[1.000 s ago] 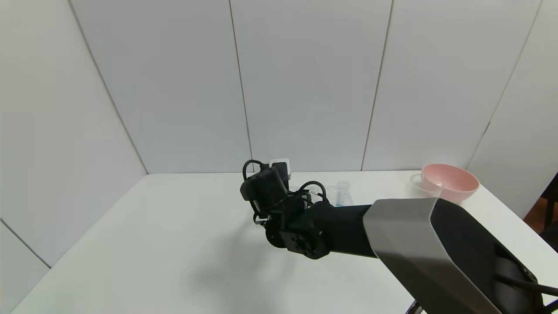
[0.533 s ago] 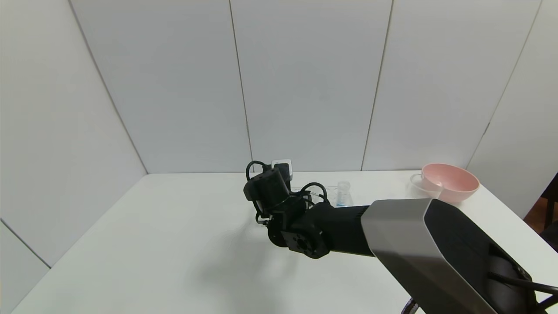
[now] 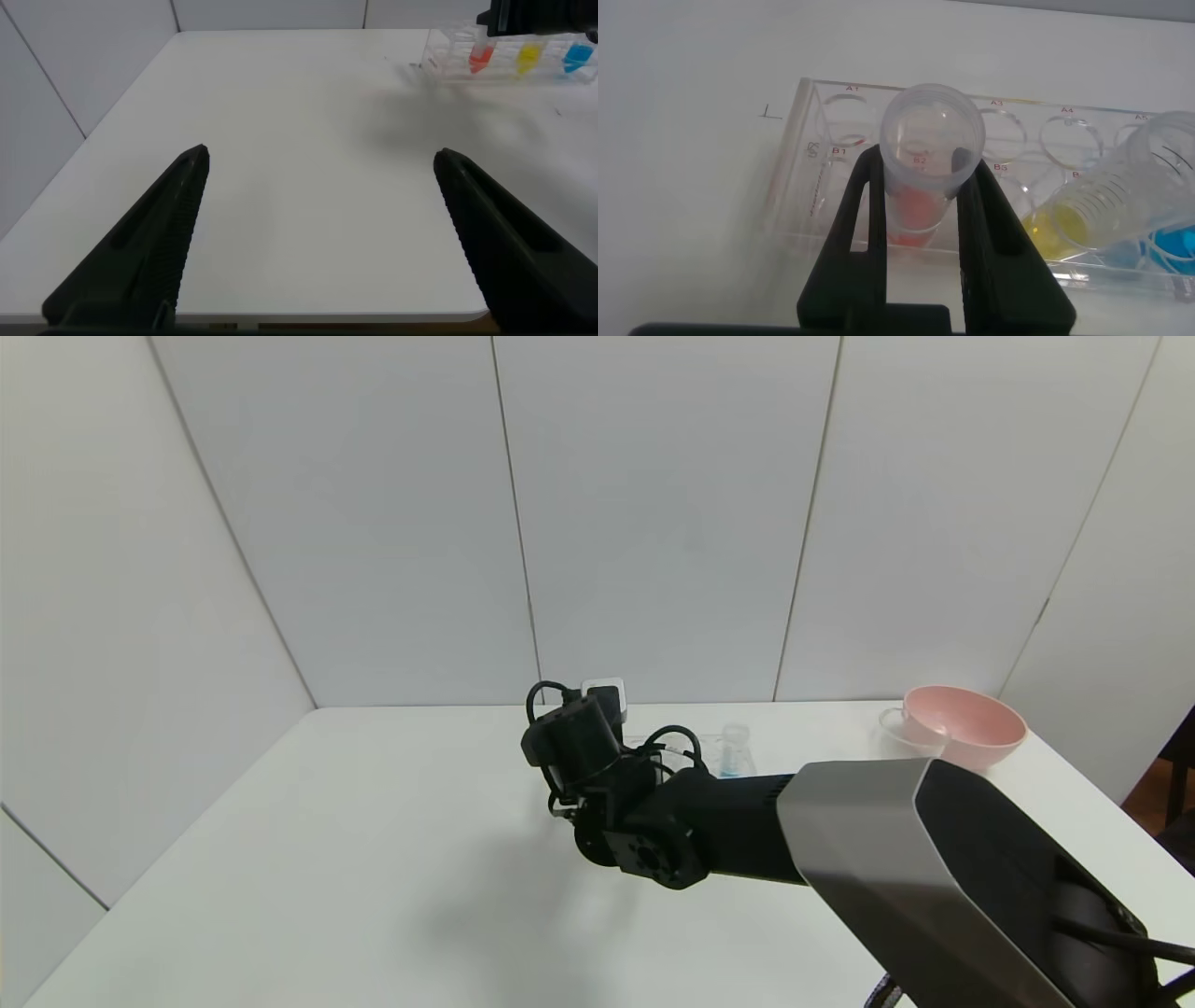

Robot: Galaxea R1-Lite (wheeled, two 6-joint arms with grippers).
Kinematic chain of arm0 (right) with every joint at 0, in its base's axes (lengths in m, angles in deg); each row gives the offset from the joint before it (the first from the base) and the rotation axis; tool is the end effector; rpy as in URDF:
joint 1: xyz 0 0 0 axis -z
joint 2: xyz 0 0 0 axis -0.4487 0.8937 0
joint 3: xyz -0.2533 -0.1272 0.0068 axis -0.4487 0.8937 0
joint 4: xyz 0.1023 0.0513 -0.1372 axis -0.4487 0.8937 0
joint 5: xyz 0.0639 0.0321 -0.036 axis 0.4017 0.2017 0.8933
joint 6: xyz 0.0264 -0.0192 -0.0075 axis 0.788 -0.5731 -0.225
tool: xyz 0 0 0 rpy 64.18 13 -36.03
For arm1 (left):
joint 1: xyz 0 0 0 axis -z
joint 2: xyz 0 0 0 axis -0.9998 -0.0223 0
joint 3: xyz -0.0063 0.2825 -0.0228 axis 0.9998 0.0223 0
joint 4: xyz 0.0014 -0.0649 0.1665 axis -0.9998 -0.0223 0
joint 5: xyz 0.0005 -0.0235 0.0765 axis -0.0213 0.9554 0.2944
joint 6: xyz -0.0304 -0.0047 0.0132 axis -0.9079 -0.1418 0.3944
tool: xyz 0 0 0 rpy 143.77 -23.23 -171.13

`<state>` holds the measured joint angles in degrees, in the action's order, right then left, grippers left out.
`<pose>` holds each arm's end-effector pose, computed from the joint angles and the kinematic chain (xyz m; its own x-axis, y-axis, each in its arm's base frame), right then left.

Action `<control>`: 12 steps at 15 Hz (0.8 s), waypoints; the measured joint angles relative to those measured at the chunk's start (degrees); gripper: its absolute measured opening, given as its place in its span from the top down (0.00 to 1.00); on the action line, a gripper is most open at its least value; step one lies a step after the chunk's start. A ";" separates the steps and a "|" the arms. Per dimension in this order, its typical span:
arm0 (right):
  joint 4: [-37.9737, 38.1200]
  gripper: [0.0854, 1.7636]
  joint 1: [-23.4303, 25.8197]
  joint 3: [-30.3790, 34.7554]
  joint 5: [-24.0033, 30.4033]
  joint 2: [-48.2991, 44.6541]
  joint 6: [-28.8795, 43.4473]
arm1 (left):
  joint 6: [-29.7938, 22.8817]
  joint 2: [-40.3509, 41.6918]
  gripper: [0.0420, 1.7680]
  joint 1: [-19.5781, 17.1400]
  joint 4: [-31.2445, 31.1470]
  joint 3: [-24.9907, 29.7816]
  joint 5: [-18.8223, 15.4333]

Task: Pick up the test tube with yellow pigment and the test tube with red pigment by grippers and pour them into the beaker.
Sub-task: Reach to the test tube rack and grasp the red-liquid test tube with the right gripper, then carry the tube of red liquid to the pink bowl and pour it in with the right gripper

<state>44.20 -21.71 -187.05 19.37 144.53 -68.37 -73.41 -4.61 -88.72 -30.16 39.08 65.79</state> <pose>0.3516 0.3627 0.0850 0.9301 0.0670 -0.3610 -0.0720 0.9974 -0.0004 -0.0080 0.0000 0.0737 0.9999 0.0029 -0.0169 -0.0032 0.9999 -0.0166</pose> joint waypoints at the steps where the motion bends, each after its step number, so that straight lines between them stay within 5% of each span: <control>1: 0.01 0.75 0.00 0.04 0.04 -0.06 0.00 | 0.00 0.00 0.03 0.00 0.00 0.00 0.00; 12: 0.91 0.75 -0.16 1.08 0.28 -3.51 -1.45 | 0.00 0.00 0.03 0.00 0.00 0.00 0.00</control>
<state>45.12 -21.87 -185.97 19.66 141.02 -69.82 -73.41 -4.61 -88.72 -30.16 39.08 65.79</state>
